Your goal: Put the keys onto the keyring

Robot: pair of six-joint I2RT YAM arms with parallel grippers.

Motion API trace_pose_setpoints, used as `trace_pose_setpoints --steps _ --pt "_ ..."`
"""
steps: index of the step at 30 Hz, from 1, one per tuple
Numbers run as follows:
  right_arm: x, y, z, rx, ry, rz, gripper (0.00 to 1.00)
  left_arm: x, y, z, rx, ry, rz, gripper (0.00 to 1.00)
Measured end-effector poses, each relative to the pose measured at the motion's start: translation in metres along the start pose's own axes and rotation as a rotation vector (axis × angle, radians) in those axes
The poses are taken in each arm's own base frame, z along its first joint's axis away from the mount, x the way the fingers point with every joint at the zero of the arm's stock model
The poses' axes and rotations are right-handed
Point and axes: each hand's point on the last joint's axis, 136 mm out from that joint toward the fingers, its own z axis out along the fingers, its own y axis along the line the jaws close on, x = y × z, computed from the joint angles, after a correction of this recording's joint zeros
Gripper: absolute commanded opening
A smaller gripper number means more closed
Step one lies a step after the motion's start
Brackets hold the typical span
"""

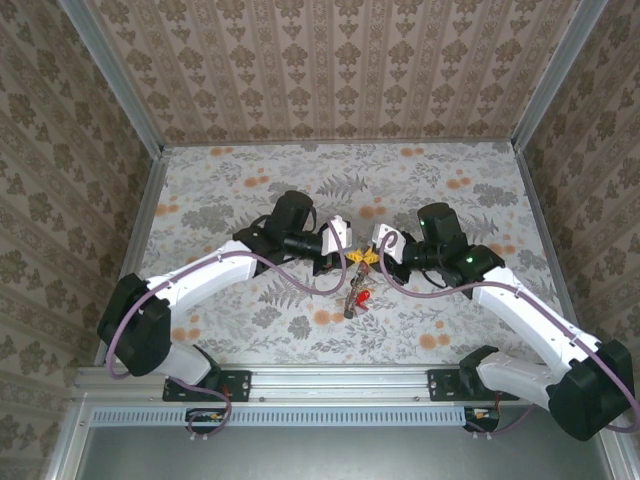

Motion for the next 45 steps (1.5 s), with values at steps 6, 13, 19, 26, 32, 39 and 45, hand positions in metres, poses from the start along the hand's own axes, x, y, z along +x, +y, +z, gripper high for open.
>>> trace_pose_setpoints --steps 6,13,19,26,32,39,45 --pt "0.003 -0.001 0.001 0.03 -0.033 -0.004 0.21 0.001 0.001 0.001 -0.006 -0.04 -0.033 0.0" --pt "0.015 -0.001 0.009 0.018 -0.05 0.058 0.23 0.005 0.002 0.002 -0.012 -0.065 -0.068 0.0" --pt "0.012 -0.004 0.007 0.031 -0.06 0.068 0.28 0.002 0.003 0.001 -0.015 -0.078 -0.062 0.0" --pt "0.016 -0.009 0.0 0.085 -0.029 0.066 0.18 0.002 0.003 0.001 -0.017 -0.077 -0.062 0.0" --pt "0.019 -0.009 0.0 0.088 -0.015 0.077 0.05 0.003 0.004 0.001 -0.021 -0.072 -0.064 0.0" --pt "0.024 -0.01 0.004 0.075 -0.008 0.117 0.12 0.008 0.006 0.002 -0.043 -0.073 -0.065 0.0" --pt "0.025 -0.012 0.007 0.069 -0.013 0.173 0.25 0.006 0.01 0.003 -0.07 -0.097 -0.064 0.0"
